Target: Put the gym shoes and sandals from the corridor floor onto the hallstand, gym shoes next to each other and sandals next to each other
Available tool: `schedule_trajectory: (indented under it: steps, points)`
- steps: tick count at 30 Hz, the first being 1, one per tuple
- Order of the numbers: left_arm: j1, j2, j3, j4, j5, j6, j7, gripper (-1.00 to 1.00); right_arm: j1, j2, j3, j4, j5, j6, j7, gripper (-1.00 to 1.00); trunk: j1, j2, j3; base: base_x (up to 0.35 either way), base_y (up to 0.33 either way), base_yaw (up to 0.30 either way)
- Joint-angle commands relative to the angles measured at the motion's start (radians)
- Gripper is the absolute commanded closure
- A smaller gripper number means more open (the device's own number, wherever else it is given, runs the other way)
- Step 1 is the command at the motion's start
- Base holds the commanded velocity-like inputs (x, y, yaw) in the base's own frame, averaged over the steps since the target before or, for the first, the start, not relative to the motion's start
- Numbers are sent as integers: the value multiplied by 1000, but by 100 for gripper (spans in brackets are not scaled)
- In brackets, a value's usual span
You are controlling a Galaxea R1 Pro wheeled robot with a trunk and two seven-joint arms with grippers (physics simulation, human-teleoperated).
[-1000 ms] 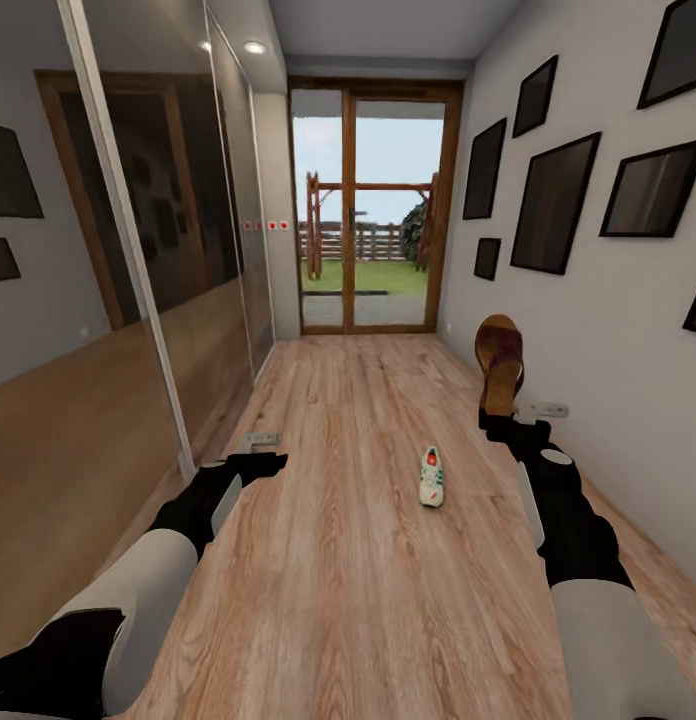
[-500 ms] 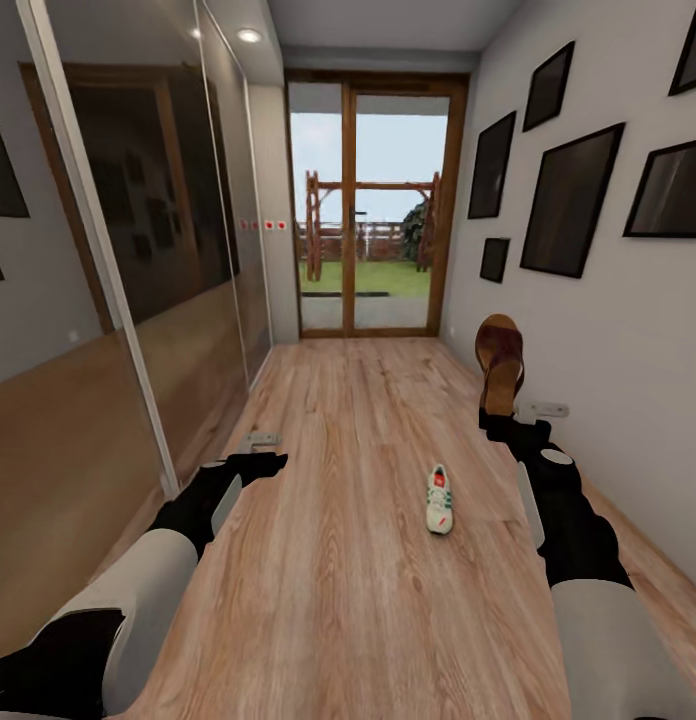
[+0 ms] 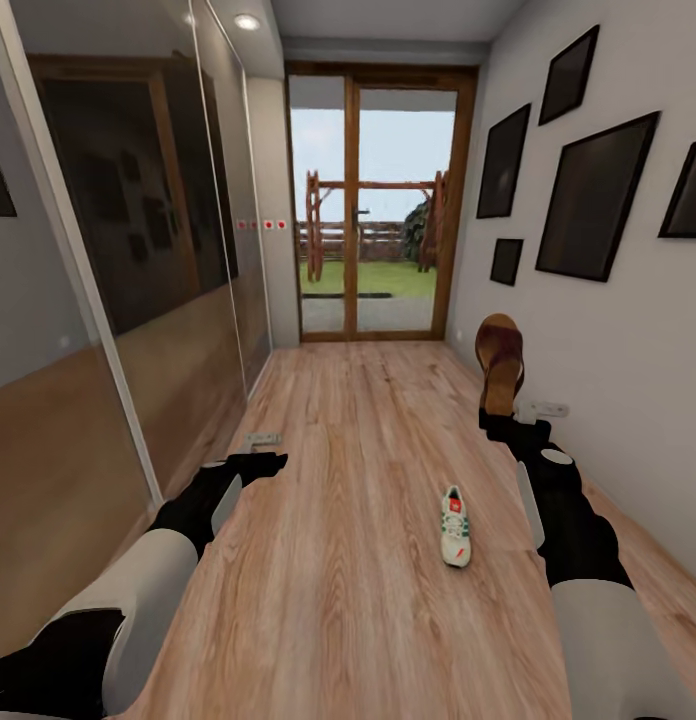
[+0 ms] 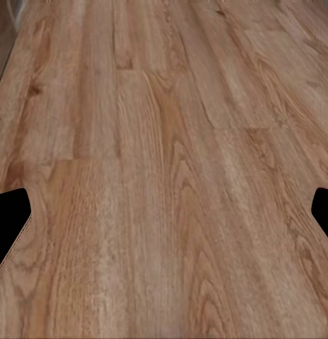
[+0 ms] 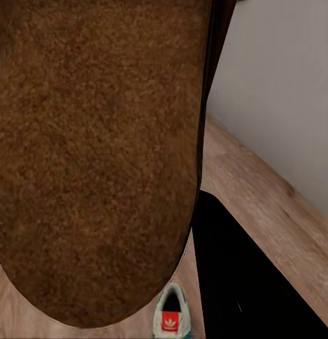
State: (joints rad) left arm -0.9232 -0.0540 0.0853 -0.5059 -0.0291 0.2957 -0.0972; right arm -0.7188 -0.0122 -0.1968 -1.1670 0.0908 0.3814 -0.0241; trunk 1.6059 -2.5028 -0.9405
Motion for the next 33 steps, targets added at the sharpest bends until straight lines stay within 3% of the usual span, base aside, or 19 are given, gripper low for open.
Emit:
schedule_trajectory:
  steps: [1, 9, 17, 33]
  points:
    - [0, -1, 8, -2, -3, 6, -7, -100, -1, 0, 0, -1, 6, 7, 0, 100, 0, 0, -1, 345, 113, 0]
    - [0, -1, 8, -1, -3, 6, -7, -100, -1, 1, 0, 5, 5, -6, 3, 100, 0, 0, -1, 345, 114, 0]
    - [0, -3, 8, 0, -3, 6, -7, -100, 49, 0, 0, 12, 4, -255, 3, 100, 0, 0, -1, 345, 103, 0]
    - [0, -4, 8, 0, -3, 6, -7, -100, 54, 0, 0, 10, 6, -273, 1, 100, 0, 0, -1, 345, 6, 0]
